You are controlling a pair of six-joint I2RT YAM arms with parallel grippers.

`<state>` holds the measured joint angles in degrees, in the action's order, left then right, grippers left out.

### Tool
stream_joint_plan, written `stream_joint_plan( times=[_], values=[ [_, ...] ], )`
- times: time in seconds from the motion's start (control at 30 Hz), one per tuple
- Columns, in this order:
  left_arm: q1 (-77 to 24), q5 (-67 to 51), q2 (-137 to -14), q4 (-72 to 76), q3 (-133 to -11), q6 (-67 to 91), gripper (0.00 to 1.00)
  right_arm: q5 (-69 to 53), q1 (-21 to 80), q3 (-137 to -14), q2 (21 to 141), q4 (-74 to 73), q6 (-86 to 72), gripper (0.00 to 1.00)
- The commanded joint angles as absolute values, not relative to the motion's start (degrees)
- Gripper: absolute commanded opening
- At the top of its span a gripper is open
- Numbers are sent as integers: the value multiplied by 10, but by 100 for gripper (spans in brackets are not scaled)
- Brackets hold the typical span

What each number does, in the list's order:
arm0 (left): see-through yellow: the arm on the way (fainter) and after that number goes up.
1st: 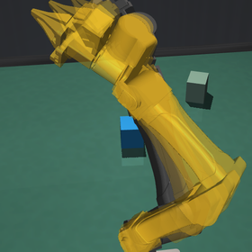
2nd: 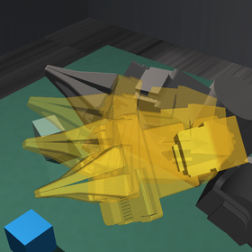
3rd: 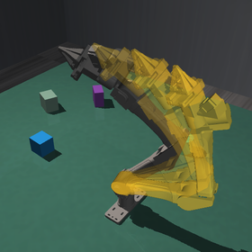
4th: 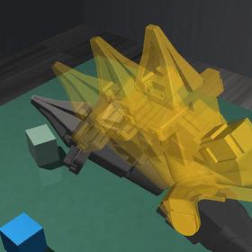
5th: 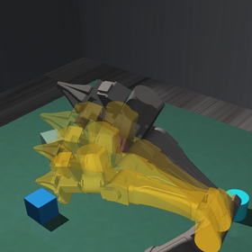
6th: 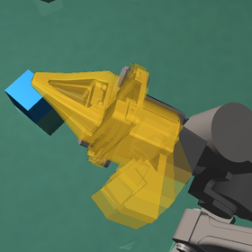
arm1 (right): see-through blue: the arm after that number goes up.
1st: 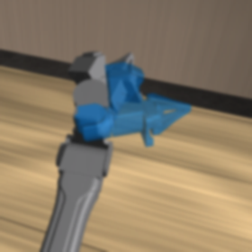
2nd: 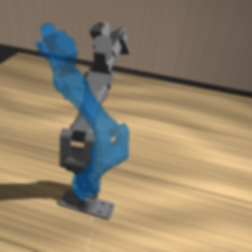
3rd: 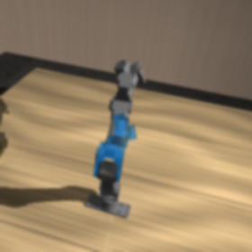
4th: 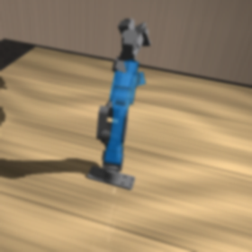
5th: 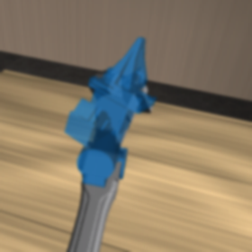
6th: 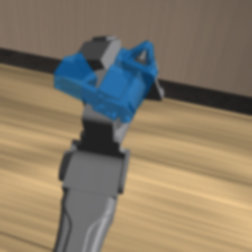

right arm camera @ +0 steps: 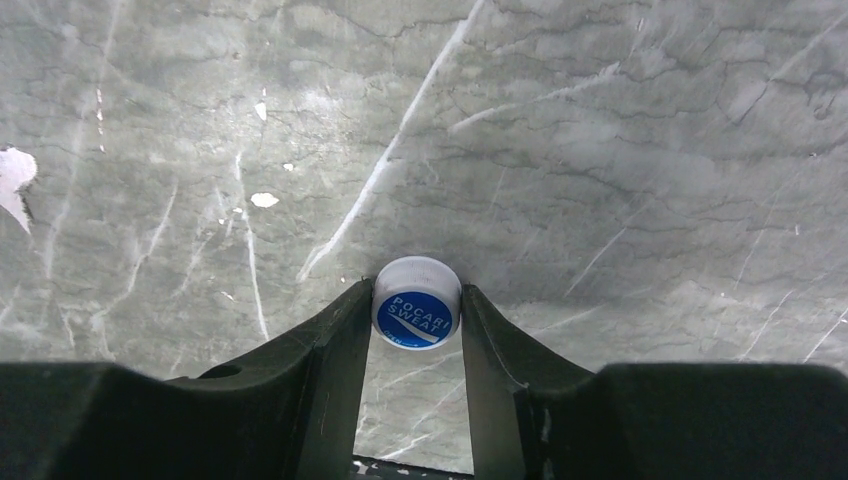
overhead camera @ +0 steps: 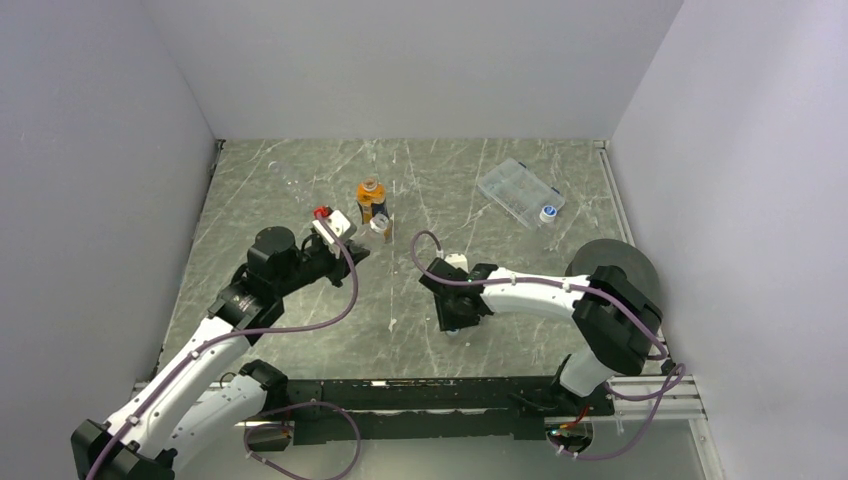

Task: Screw on the bottle caps
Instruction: Screw the bottle cap onto the plastic bottle.

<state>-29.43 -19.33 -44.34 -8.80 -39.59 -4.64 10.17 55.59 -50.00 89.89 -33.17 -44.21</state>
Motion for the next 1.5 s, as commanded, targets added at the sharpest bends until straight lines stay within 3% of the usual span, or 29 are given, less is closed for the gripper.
stream_joint_plan(
  times=[0.0, 0.33, 0.57, 0.87, 1.47],
  values=[
    [-291, -207, -447, -64, -414, -33, 0, 109, 559, -494, 884, -324, -452, 39],
    [-291, -240, -458, -84, -420, -63, 0, 96, 534, -556, 825, -381, -401, 22],
    [-291, -334, -483, -120, -434, -99, 0, -114, 405, -593, 707, -345, -299, 21],
    [-291, -448, -519, -154, -454, -134, 0, -342, 375, -679, 664, -299, -287, 22],
    [-291, -538, -544, -155, -470, -131, 0, -393, 375, -703, 683, -221, -338, 21]
  ],
)
